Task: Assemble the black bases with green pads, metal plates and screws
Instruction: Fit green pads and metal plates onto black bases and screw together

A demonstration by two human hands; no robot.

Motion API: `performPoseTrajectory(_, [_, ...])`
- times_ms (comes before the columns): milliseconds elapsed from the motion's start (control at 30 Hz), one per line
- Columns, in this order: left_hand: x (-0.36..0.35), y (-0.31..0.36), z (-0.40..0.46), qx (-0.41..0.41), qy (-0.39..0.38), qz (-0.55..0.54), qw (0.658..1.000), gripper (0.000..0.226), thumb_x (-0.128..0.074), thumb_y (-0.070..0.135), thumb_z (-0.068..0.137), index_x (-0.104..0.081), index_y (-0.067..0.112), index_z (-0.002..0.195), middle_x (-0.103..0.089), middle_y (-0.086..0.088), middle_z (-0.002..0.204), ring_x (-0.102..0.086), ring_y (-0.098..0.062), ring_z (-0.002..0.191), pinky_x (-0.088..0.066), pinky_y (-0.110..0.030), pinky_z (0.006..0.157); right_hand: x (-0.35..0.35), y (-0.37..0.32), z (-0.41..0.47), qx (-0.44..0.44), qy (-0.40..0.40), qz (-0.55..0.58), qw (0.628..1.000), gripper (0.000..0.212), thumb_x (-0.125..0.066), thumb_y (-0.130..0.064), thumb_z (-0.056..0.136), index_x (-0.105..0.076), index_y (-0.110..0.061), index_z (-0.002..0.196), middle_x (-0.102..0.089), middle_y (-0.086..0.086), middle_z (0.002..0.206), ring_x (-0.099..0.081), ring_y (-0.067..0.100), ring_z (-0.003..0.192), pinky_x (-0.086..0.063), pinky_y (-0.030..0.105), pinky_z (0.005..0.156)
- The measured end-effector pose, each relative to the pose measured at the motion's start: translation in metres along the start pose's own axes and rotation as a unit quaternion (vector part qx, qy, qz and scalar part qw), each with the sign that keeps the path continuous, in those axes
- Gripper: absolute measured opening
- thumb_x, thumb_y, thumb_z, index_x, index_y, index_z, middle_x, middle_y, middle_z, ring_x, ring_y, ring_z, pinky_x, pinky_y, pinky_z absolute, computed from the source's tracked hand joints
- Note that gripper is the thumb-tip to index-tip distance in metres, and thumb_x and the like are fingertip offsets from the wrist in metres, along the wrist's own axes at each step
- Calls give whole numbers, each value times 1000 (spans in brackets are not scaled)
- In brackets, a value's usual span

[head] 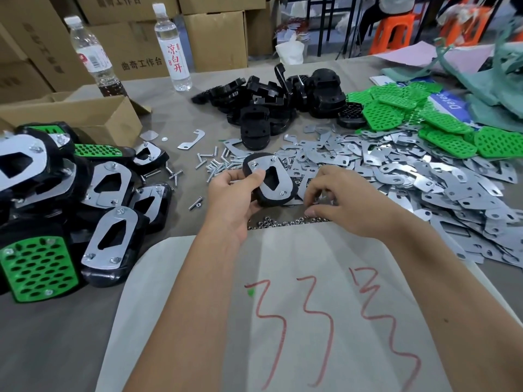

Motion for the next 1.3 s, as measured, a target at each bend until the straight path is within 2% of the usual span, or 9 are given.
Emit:
performPoseTrajectory(200, [-1,1,0,16,-19,-57,998,21,-75,-5,87,-59,8,90,-79,-9,81,-76,-19,70,-60,-29,60,-1,2,-2,5,-23,-14,1000,14,-79,-16,90,-71,-26,83,-56,-9,95,-57,1,80,-41,20,73])
performPoseTrajectory(333, [-3,2,-1,17,-36,-70,997,27,-75,-10,83,-58,6,97,-79,-10,84,-77,-21,73,-61,-29,63,8,4,-1,2,53,41,998,21,-74,-7,92,-67,-23,81,-62,-21,73,-55,-2,65,-37,11,61])
performPoseTrajectory(467, [-6,2,-2,7,-33,-62,998,32,-74,-14,82,-57,5,102,-78,-11,84,-77,-23,72,-61,-30,62,20,-5,-3,32,187,256,948,19,-76,1,89,-72,-18,85,-68,-10,76,-59,10,69,-55,31,68])
performPoseTrajectory(567, [-10,0,-5,8,-36,-62,997,35,-74,-14,82,-57,4,105,-78,-13,88,-78,-25,75,-62,-33,64,15,-13,-3,56,211,318,923,25,-75,3,88,-78,-21,94,-74,-5,84,-65,21,78,-59,36,76])
performPoseTrajectory(733, [-12,-2,-6,5,-40,-59,997,39,-74,-15,81,-57,2,112,-78,-12,85,-78,-25,74,-62,-33,65,3,-19,1,68,191,283,937,23,-78,-3,89,-80,-26,93,-70,-10,83,-66,20,78,-55,36,71])
performPoseTrajectory(867, [-13,-4,-6,10,-40,-66,997,37,-74,-15,81,-58,3,110,-77,-17,93,-77,-27,77,-62,-34,65,4,-20,3,68,193,254,945,16,-83,-5,85,-82,-21,89,-66,-1,84,-59,21,74,-50,35,68])
performPoseTrajectory(1000, [-13,-3,-6,13,-46,-85,995,34,-72,-16,81,-58,3,106,-76,-15,91,-77,-25,75,-62,-34,65,5,-20,2,55,201,291,934,17,-83,-3,84,-81,-19,89,-63,1,85,-58,14,72,-49,21,65])
performPoseTrajectory(1133, [-15,-3,-6,21,-48,-93,994,34,-69,-17,83,-59,0,110,-77,-9,81,-76,-23,71,-63,-35,64,4,-21,3,53,191,313,929,15,-79,2,87,-80,-12,92,-61,1,84,-65,19,69,-58,27,68])
performPoseTrajectory(1300, [-18,-3,-10,17,-38,-112,993,29,-67,-19,84,-58,4,99,-75,-5,71,-74,-20,63,-61,-31,57,4,-19,2,50,210,327,920,15,-81,2,84,-77,-13,84,-63,3,84,-65,32,72,-53,23,64])
Point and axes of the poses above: each hand's wrist, its own z-axis towards the middle knuckle, its own x-axis out of the back of the hand, y = z × x, the point moved 8 cm from there along z, towards the middle knuckle
